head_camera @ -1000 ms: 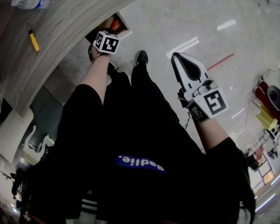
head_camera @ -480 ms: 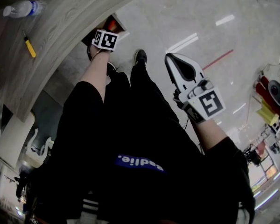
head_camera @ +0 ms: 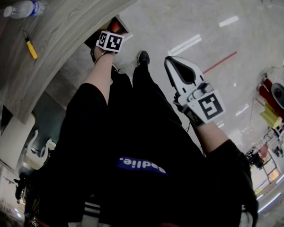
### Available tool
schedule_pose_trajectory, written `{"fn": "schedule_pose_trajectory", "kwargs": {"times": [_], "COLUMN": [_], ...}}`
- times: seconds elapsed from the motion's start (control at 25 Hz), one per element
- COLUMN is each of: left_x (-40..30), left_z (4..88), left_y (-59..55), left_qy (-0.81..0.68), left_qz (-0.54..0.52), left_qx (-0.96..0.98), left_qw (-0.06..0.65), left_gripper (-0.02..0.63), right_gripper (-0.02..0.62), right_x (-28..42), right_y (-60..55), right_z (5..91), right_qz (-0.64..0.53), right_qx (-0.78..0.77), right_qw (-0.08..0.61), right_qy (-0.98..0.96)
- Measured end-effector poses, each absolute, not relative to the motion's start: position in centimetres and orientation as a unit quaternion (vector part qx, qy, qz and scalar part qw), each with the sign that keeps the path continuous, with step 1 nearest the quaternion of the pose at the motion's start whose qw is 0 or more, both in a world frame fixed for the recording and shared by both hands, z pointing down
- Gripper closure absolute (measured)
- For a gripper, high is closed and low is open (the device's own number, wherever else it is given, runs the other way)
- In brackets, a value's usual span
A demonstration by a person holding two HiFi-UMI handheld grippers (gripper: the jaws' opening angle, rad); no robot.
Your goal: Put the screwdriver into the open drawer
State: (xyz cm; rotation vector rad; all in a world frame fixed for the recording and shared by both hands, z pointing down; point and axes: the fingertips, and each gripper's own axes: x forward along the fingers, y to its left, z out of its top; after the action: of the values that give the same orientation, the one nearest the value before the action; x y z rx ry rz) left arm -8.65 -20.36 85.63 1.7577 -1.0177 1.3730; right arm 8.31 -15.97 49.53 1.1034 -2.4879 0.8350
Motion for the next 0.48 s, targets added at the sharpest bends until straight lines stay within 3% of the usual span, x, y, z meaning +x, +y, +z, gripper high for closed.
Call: {"fn": "schedule_pose_trajectory", "kwargs": {"times": [0.48], "left_x": [-7.5], "left_z": [85.2], "left_y": [-19.9], "left_qy": [-0.383], "left_qz": [0.506], "left_qx": [0.691], "left_qw": [0.346], "left_gripper": [0.451], "right_gripper": [0.568], "right_x": [8.8], "right_y": [-15.4], "right_z": [49.3], "right_qz": [0.280], "right_qx": [0.384], "right_qw": [0.168], "right_qy": [-0.863]}}
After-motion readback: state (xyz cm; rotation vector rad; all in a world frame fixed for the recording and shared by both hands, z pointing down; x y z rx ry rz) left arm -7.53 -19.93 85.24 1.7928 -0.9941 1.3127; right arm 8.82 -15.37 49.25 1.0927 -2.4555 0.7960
